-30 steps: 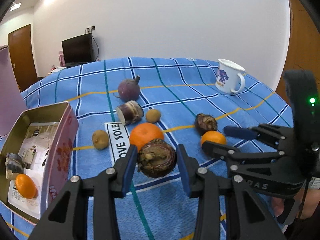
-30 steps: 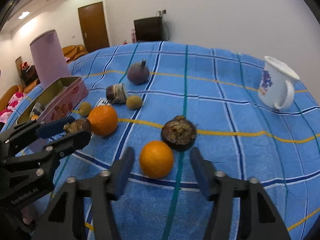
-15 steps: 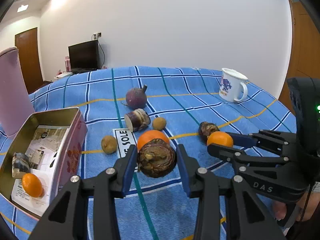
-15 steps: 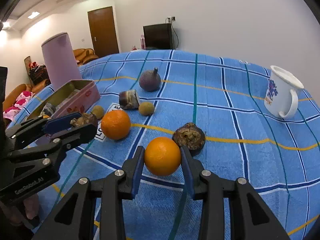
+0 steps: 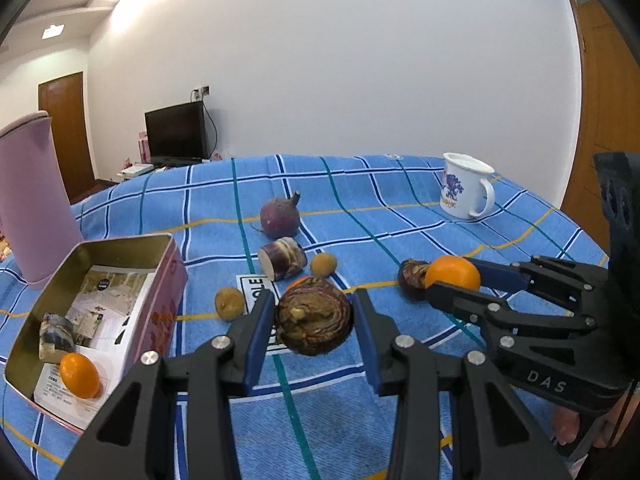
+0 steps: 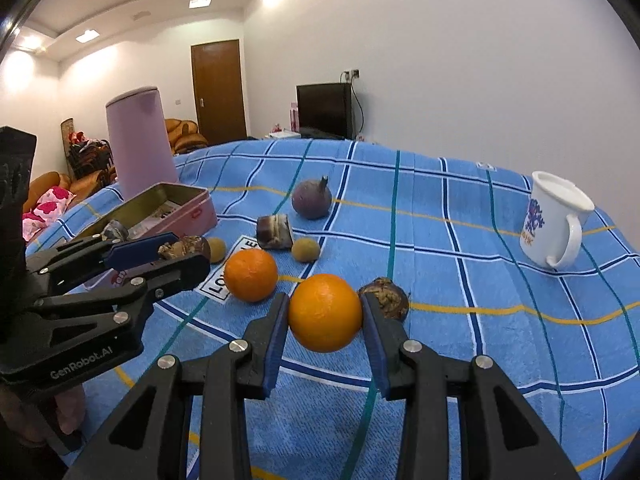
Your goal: Organize fruits
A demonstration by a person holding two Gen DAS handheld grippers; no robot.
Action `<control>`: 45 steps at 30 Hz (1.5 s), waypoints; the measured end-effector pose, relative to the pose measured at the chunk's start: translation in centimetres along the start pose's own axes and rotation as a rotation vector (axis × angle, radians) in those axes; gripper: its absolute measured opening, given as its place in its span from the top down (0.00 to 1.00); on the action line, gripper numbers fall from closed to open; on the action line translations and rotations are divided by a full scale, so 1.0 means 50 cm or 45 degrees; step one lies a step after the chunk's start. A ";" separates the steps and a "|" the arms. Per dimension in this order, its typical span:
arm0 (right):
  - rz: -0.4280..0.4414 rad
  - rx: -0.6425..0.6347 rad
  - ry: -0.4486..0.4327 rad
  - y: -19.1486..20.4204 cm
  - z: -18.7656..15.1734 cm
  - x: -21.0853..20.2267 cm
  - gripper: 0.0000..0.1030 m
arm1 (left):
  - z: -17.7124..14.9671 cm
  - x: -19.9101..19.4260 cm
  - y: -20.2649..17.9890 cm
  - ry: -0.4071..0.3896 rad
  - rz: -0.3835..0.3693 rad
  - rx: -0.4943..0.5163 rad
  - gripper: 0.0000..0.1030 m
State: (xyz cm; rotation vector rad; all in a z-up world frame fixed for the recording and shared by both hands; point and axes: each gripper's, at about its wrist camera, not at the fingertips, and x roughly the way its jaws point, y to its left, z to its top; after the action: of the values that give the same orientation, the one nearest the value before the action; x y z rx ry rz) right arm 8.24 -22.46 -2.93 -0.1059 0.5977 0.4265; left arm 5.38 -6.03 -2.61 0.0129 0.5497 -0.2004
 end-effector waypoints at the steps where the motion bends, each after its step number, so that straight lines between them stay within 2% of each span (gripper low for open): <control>1: -0.002 -0.002 -0.012 0.001 0.000 -0.004 0.63 | 0.000 -0.001 -0.001 -0.005 0.003 0.004 0.60; 16: 0.001 -0.021 -0.123 0.007 -0.005 -0.035 0.63 | -0.003 -0.023 -0.004 -0.072 0.025 0.017 0.60; 45: 0.001 -0.039 -0.267 0.010 -0.014 -0.078 0.63 | -0.007 -0.059 -0.011 -0.184 0.047 0.038 0.60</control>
State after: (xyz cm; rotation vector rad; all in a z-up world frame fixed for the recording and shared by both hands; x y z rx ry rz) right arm 4.77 -23.54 -1.27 -0.0885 0.3847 0.4413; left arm 2.63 -5.99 -1.37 0.0373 0.4022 -0.1718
